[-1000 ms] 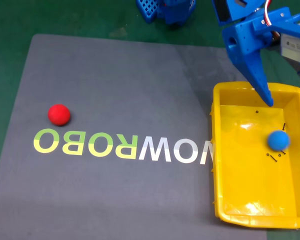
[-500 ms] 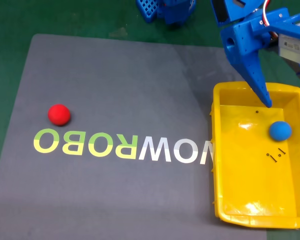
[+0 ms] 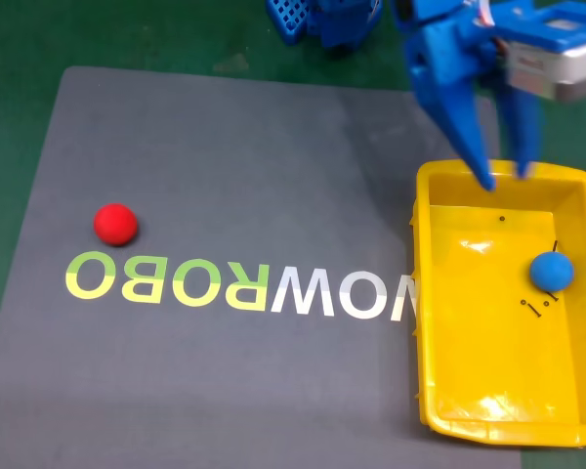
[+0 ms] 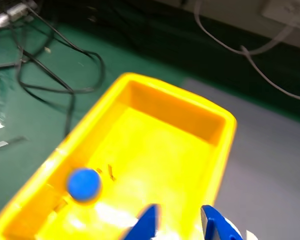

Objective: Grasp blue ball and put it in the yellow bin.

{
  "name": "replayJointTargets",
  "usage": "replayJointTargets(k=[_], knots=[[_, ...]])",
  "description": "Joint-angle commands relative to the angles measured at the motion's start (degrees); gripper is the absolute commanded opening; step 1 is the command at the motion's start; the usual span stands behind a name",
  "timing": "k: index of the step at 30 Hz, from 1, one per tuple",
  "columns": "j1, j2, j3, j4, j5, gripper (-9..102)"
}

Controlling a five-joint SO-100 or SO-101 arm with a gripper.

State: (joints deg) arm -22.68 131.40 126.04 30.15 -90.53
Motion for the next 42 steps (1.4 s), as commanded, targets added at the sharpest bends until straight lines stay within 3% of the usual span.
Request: replayJointTargets(k=[1, 19, 22, 29, 36, 42], knots=[[4.13, 9.14, 5.36, 1.67, -2.02, 0], [26.98, 40.52, 40.87, 12.04, -12.22, 0], [28.39, 45.70, 43.15, 19.60, -12.74, 0], [28.56, 59.06, 44.12, 47.11, -11.16, 0], [31.82, 59.06, 51.06, 47.72, -13.36, 0], [29.88, 59.15, 51.15, 48.78, -9.23, 0]])
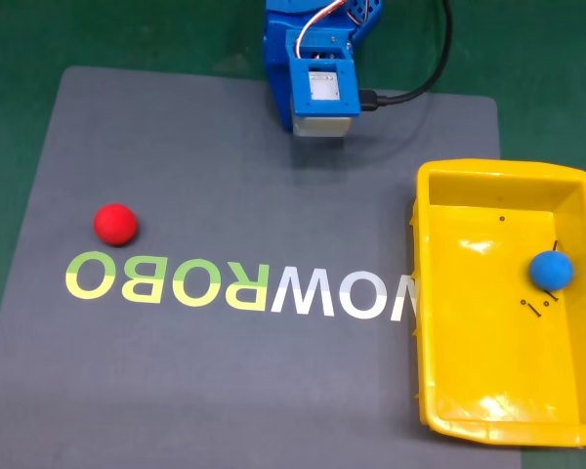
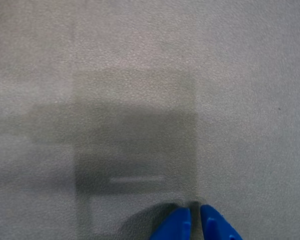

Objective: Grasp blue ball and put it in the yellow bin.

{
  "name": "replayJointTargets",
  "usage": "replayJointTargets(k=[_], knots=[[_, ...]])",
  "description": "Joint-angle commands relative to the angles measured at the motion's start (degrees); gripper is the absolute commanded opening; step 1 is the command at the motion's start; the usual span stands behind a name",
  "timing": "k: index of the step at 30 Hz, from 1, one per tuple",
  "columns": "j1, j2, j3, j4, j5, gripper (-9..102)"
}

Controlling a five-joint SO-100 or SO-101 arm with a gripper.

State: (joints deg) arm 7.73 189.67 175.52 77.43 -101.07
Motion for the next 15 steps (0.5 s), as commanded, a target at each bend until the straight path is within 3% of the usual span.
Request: replayJointTargets(k=[1, 15], knots=[[-0.79, 0.88, 1.67, 1.49, 1.67, 0], [-2.46, 0.79, 1.76, 1.85, 3.25, 0]])
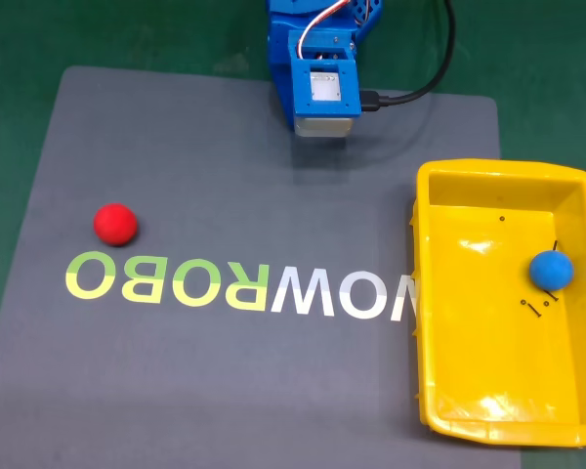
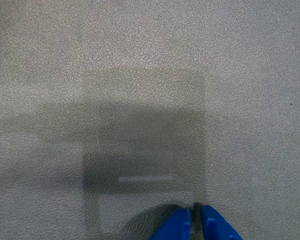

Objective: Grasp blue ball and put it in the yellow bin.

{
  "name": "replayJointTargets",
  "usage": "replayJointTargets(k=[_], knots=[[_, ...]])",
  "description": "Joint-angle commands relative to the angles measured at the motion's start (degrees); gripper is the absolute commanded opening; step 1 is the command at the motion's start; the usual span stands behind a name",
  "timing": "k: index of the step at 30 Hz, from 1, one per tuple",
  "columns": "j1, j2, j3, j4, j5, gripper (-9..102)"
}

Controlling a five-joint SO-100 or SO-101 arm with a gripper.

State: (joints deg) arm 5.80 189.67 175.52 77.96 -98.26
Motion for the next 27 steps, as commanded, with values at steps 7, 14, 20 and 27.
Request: replayJointTargets(k=[7, 14, 20, 27], knots=[[-0.18, 0.53, 1.76, 1.05, 0.00, 0], [0.09, 0.79, 1.76, 1.23, 0.44, 0], [0.09, 0.79, 1.76, 1.23, 0.44, 0], [0.00, 0.79, 1.76, 1.32, 0.62, 1]])
